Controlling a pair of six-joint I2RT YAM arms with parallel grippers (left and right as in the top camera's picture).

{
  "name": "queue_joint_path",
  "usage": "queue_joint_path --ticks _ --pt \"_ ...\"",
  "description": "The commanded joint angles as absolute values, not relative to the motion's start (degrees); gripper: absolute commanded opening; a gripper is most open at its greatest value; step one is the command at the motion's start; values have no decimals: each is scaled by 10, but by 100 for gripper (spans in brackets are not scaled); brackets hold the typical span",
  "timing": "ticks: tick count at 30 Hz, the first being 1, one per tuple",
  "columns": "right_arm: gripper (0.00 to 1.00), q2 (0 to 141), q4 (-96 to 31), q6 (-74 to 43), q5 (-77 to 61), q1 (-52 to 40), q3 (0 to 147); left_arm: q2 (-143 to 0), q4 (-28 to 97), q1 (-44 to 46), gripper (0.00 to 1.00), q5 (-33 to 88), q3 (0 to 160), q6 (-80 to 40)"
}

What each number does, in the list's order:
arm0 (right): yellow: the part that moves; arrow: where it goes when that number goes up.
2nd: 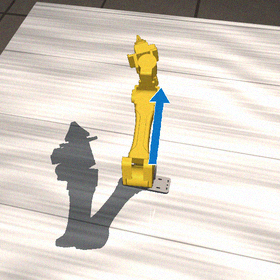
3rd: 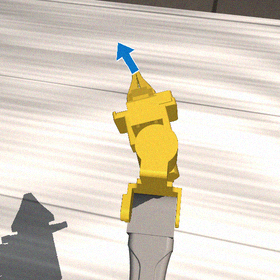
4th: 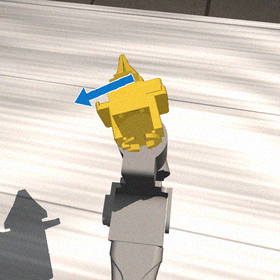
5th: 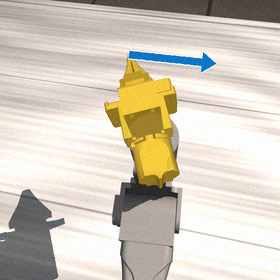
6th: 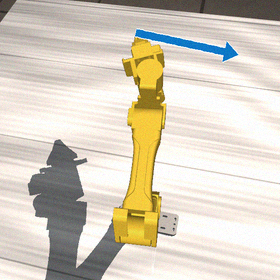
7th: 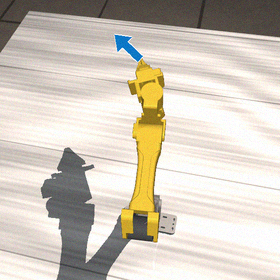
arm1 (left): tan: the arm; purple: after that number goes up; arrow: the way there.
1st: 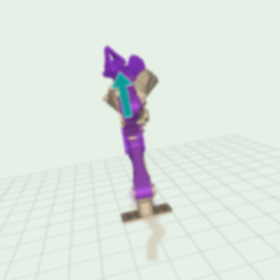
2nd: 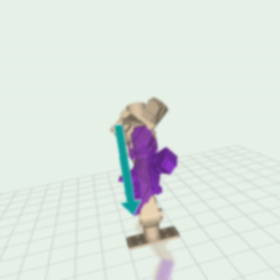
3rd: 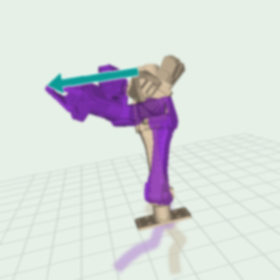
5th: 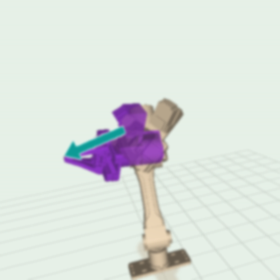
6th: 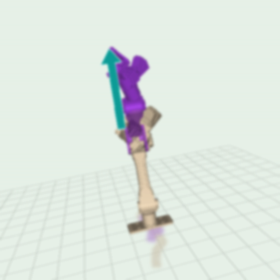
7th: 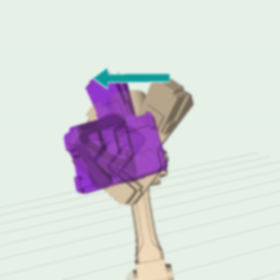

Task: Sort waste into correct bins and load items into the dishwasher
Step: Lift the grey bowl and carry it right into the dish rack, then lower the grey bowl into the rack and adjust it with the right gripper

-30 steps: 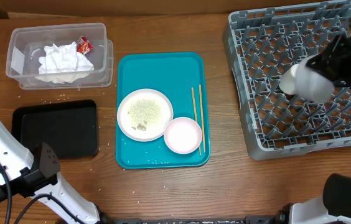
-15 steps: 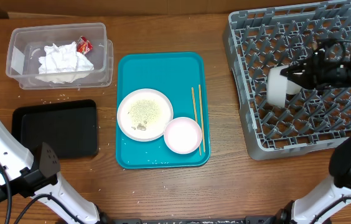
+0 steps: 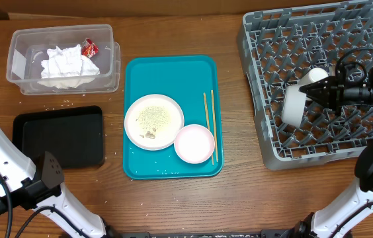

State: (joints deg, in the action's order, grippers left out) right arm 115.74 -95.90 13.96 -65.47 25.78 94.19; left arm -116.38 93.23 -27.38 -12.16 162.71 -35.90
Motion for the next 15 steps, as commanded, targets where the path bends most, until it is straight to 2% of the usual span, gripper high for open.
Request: queue_joint_path --ticks 1,9,12,15 --pt "4 1159 -939 150 -661 276 914 -1169 931 -270 100 -122 1628 -364" --pt "4 1159 -936 146 -654 330 909 -1169 931 -270 100 -122 1628 -364" --pt "16 1159 -944 146 -640 349 916 -1169 931 -270 100 -122 1628 -364" --pt "20 1159 -962 145 -604 365 938 -1169 931 -270 100 -122 1628 -364"
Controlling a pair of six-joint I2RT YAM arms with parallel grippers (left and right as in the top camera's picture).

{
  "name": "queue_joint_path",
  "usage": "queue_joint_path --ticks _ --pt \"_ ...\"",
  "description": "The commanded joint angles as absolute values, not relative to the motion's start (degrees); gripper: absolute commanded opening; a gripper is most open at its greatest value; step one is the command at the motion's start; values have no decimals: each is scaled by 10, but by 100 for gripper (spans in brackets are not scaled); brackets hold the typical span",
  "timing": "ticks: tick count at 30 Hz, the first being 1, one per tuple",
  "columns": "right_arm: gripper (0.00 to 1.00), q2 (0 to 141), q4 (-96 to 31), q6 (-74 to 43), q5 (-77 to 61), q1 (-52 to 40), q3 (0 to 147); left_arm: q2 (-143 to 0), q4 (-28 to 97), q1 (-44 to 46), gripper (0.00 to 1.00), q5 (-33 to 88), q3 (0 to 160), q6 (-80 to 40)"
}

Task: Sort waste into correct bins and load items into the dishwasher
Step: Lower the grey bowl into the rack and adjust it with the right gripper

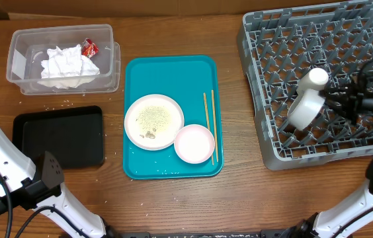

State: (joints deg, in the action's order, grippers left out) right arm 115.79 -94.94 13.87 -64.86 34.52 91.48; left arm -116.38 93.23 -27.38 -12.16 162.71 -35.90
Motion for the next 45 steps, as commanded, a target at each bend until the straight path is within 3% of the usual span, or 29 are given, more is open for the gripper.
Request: queue_joint_path --ticks 1,11,17,21,23,25,27,34,45 --pt "20 1159 -972 145 -590 371 950 -1169 931 -270 100 -122 1628 -364" --pt "24 1131 -971 -61 -296 418 1110 -1169 931 -270 100 -122 1628 -364" --pt "28 1082 -971 -67 -285 393 1122 -1169 931 -270 100 -122 1628 -364" --pt "30 1075 -971 -72 -276 328 1116 -1169 931 -270 100 -122 1628 -364" --pt "24 1075 -971 -96 -241 294 1107 -1169 931 -270 100 -122 1628 -364" --pt "10 1075 -971 -127 -191 253 1096 -1169 931 -270 100 -122 1628 -364" --pt "4 1075 -971 -143 -164 219 1085 -1169 931 -270 100 -122 1628 -364" --pt "4 1075 -971 -183 -100 132 1027 -1169 931 -270 100 -122 1628 -364" --pt "4 1043 -972 -187 -96 125 947 -1169 931 -270 100 -122 1628 -364"
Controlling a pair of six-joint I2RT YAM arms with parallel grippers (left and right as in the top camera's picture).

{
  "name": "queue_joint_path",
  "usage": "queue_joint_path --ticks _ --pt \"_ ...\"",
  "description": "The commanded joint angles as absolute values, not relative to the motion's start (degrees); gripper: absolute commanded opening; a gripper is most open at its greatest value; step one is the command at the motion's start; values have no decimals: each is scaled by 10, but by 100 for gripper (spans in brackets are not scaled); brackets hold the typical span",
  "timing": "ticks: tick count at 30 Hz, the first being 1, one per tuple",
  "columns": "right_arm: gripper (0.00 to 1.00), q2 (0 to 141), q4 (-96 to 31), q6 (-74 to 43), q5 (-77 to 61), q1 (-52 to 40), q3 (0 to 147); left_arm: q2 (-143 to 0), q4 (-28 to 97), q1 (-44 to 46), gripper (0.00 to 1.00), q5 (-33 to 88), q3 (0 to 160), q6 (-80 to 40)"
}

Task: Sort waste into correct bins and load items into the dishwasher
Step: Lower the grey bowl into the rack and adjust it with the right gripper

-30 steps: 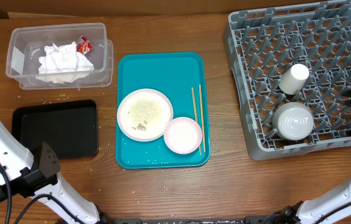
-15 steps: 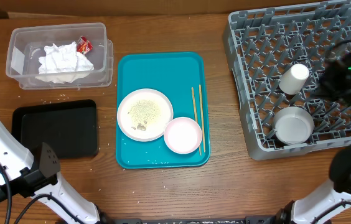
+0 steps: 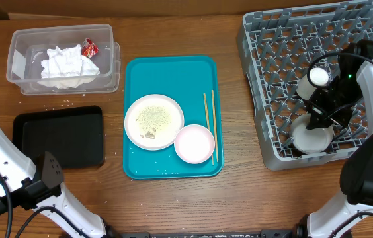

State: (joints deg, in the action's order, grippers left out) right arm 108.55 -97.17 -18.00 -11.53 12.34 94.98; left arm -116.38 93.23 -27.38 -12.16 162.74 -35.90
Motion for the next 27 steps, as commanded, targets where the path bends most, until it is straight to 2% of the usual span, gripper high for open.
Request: queue_joint_path --ticks 1,7,27 --pt "4 1040 -972 -188 -87 125 946 -1169 931 -270 100 -121 1628 -364" --pt "4 1039 -971 -228 -13 132 923 -1169 931 -270 100 -122 1628 -364" --pt "6 1039 -898 -241 -14 158 903 -1169 931 -270 100 -121 1628 -364"
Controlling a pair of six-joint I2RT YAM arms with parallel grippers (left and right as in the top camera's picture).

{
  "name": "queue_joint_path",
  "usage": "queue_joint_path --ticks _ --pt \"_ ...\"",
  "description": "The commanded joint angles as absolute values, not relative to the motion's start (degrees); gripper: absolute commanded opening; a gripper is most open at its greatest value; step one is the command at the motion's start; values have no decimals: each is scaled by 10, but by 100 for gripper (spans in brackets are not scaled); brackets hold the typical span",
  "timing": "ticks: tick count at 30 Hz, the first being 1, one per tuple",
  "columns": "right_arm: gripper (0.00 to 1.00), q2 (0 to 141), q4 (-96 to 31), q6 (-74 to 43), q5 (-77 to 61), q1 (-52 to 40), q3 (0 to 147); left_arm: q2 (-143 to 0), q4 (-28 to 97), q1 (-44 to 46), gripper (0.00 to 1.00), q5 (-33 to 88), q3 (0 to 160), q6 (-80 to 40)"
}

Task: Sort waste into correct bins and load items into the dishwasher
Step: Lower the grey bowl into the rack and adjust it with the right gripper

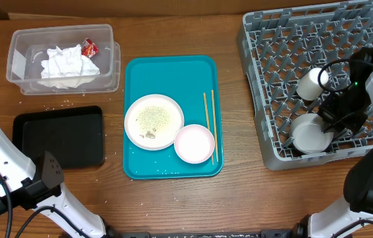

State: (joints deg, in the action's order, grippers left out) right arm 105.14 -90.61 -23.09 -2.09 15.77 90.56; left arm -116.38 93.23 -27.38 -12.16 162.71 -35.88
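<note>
A grey dish rack [266, 99] stands at the right. In it a white cup [310, 84] lies on its side, and a white bowl [307, 135] rests near the rack's front edge. My right gripper [329, 122] hangs at the bowl's right rim, apart from it and seemingly open. On the teal tray [140, 73] lie a white plate with crumbs [153, 121], a small pink-white bowl [194, 143] and a pair of chopsticks [209, 125]. Of the left arm only links show at the left edge; its gripper is out of view.
At the back left a clear plastic bin [18, 63] holds crumpled white tissue [67, 64] and a red wrapper [90, 47]. A black tray [57, 137] lies in front of it. Crumbs are scattered on the wooden table around the trays.
My right gripper has shifted a little to the right, off the white bowl. The bowl stays where it was in the front of the rack. Nothing else moved.
My right gripper first held the white bowl on edge over the rack's left middle, beside the cup. Half a second later the bowl hung tilted slightly further right. Then it lay low at the rack's front with the gripper over it, and now the gripper is off it.
</note>
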Motion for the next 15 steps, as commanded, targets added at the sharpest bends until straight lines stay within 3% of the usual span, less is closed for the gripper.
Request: queue_joint_path --ticks 1,15 --pt "6 1039 -895 -241 -14 158 903 -1169 931 -270 100 -122 1628 -364" --pt "5 1039 -795 -258 -15 158 903 -1169 931 -270 100 -122 1628 -364"
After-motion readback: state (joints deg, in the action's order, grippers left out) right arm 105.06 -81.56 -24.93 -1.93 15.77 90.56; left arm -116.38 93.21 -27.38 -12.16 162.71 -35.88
